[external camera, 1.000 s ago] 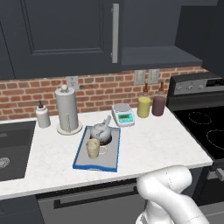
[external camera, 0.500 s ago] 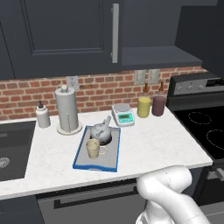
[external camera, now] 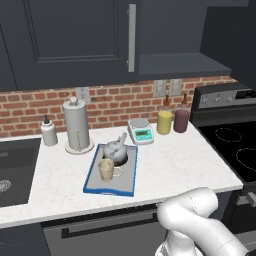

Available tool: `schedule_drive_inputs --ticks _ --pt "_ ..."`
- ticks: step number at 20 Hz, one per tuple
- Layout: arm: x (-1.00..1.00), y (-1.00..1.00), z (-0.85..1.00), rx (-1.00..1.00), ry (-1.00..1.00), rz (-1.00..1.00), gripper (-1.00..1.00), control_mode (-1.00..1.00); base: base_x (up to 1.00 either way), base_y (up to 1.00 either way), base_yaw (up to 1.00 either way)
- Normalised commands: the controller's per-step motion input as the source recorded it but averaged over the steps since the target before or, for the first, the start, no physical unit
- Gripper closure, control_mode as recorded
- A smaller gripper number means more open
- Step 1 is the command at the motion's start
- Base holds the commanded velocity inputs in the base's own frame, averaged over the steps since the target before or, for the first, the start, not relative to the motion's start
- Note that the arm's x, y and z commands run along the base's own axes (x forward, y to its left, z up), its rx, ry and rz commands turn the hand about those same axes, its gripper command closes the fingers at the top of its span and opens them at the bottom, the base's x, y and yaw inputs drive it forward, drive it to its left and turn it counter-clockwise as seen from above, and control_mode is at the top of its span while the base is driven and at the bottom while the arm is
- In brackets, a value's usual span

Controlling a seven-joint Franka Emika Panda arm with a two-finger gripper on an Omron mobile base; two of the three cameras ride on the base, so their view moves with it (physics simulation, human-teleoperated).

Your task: Pick the kettle from the counter and place it on the tray. Then pick the mug from the cabinet and place it on the tray. Then close the cabinet doors.

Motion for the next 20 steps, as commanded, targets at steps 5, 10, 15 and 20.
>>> schedule_drive_inputs --ticks 5,10,15,20 --pt "0.63 -0.36 -0.3 0.04 0.01 -0.02 1.0 -1.0 0.0 0.0 0.0" --pt "0.92 -0.59 -0.54 0.03 0.04 0.0 1.0 -1.0 0.0 0.0 0.0" --pt "0.99 -0.3 -0.2 0.08 0.0 0.0 1.0 -1.0 0.0 0.0 0.0" --pt "1.0 -0.2 -0.04 0.13 0.0 0.0 1.0 -1.0 0.0 0.0 0.0"
